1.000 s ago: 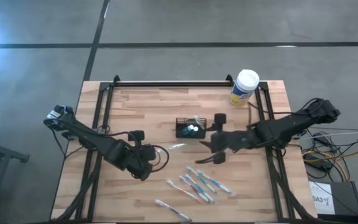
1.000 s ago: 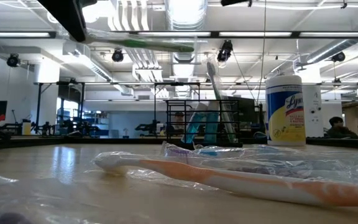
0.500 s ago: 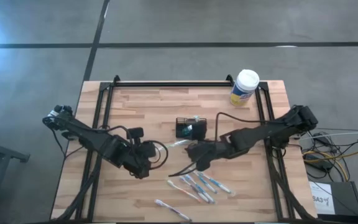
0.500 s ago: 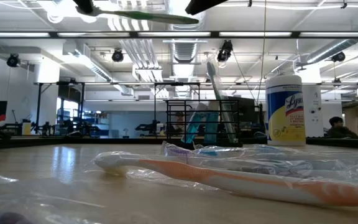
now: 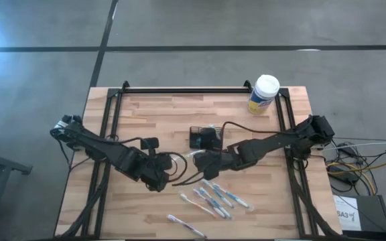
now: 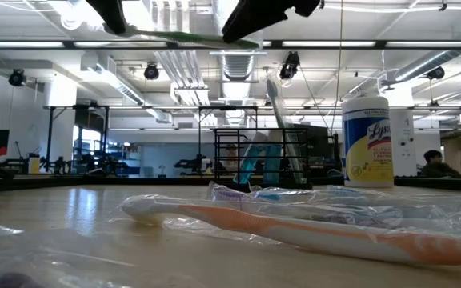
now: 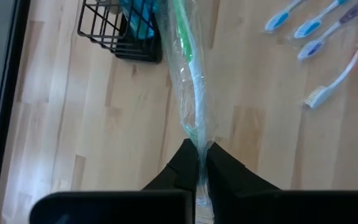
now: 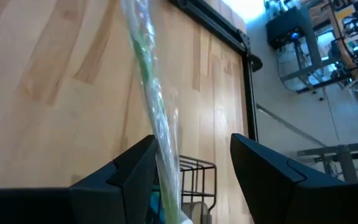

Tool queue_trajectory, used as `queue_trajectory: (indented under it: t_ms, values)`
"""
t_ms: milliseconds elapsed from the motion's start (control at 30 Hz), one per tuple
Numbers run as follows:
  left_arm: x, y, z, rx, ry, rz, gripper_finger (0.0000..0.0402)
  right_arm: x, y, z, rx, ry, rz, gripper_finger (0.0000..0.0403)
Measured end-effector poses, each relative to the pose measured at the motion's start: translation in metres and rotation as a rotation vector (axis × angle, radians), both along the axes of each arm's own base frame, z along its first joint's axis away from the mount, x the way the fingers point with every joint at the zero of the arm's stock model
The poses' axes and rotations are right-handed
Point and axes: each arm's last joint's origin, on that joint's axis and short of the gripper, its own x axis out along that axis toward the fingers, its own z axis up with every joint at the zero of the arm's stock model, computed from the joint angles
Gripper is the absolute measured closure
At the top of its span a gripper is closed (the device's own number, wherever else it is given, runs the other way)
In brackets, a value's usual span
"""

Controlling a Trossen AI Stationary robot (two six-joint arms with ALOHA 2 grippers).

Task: Pick & Place toothbrushing station
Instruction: Put the green toothbrush into the black wire organizer

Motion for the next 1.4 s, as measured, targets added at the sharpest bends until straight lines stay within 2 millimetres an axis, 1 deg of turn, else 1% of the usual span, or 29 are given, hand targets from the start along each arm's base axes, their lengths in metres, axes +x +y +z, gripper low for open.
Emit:
queue_trajectory:
  t_ms: [167,333,433,533,733,800,1067,1133,1233,1400]
  values:
    - [0.005,0.002,0.000,0.001,0.012,-0.010,0.0387,0.003,-0.001,-0.005,0.052,0.024,0.050,0.0224]
    - [0.007,0.003,0.008,-0.011,-0.012,-0.015,0.0387,0.005,-0.001,-0.009,0.043,0.036,0.056,0.0242]
    - [0.007,0.003,0.010,-0.010,-0.016,-0.020,0.0387,0.005,0.000,-0.009,0.043,0.036,0.057,0.0260]
    - [0.008,0.004,0.009,-0.010,-0.014,-0.019,0.0387,0.006,0.000,-0.010,0.043,0.040,0.060,0.0291]
    - [0.009,0.007,0.008,-0.015,-0.003,-0.008,0.0387,0.005,0.000,-0.010,0.034,0.050,0.070,0.0366]
    - [0.009,0.008,0.008,-0.015,-0.003,-0.009,0.0387,0.005,0.000,-0.010,0.041,0.053,0.077,0.0381]
    - [0.009,0.008,0.008,-0.016,0.001,-0.012,0.0387,0.006,-0.001,-0.011,0.082,0.052,0.084,0.0381]
    - [0.009,0.008,0.008,-0.014,0.000,-0.012,0.0382,0.006,-0.001,-0.011,0.084,0.053,0.083,0.0382]
    - [0.009,0.008,0.010,-0.018,-0.010,-0.010,0.0355,0.005,-0.001,-0.013,0.084,0.059,0.084,0.0383]
    - [0.009,0.004,0.023,-0.035,-0.051,-0.026,0.0299,0.004,-0.001,-0.016,0.097,0.065,0.076,0.0383]
